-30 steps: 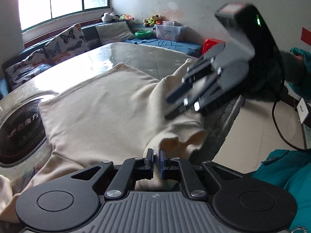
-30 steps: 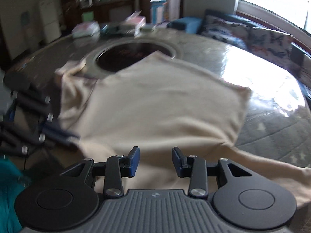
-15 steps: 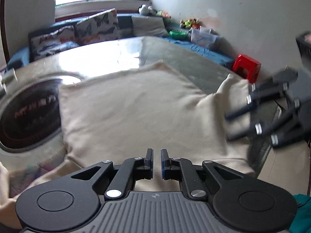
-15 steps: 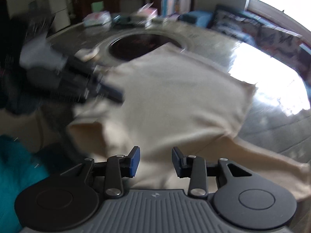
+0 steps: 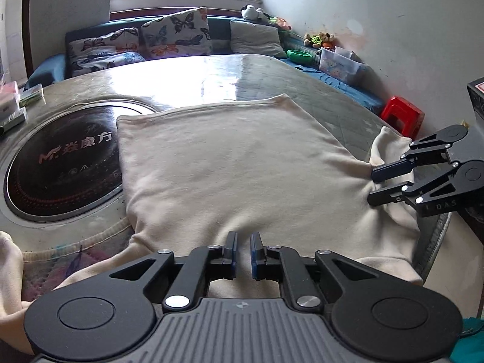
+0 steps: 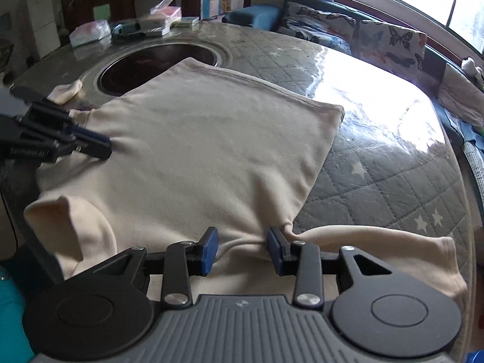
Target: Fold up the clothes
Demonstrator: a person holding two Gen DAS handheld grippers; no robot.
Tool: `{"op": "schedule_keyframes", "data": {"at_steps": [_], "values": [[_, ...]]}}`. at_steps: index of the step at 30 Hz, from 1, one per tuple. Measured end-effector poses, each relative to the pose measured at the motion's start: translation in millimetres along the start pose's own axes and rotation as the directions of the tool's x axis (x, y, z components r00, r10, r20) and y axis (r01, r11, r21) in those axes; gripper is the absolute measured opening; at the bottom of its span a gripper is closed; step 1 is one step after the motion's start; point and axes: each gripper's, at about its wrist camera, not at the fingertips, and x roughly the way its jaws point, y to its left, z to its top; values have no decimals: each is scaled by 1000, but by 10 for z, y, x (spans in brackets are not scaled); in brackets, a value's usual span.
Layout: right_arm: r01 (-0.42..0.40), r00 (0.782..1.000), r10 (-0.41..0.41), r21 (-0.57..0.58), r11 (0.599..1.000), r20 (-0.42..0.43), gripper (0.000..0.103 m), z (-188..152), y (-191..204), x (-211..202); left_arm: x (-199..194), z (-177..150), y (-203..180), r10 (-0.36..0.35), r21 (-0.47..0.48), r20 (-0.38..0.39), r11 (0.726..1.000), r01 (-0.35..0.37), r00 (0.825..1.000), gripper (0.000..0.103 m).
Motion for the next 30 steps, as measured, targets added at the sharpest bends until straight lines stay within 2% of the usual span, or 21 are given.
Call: {"op": "schedule_keyframes", "data": {"at_steps": [17,20,22,25,30], "values": [[73,995,-83,177,982,53,35,759,-803,714,-19,24,312,27,-111,31,994,-24,999,13],[89,993,-105,226,970,61,29,883,-967,847,-17,24,341,30,-126,38,992,-25,999,13],[87,992,-107,260,962,64,21,957,-1055,936,-14,30,362,35,-135,43,990,-29,998,13],[91,991,-115,273,958,71,15,1053,-1109,1029,-4,44,399,39,-146,48,989,-32,998,13],[114,987,-139,266,957,77,13,1235,-1114,1198,21,112,454,52,-164,38,985,-45,998,13]]}}
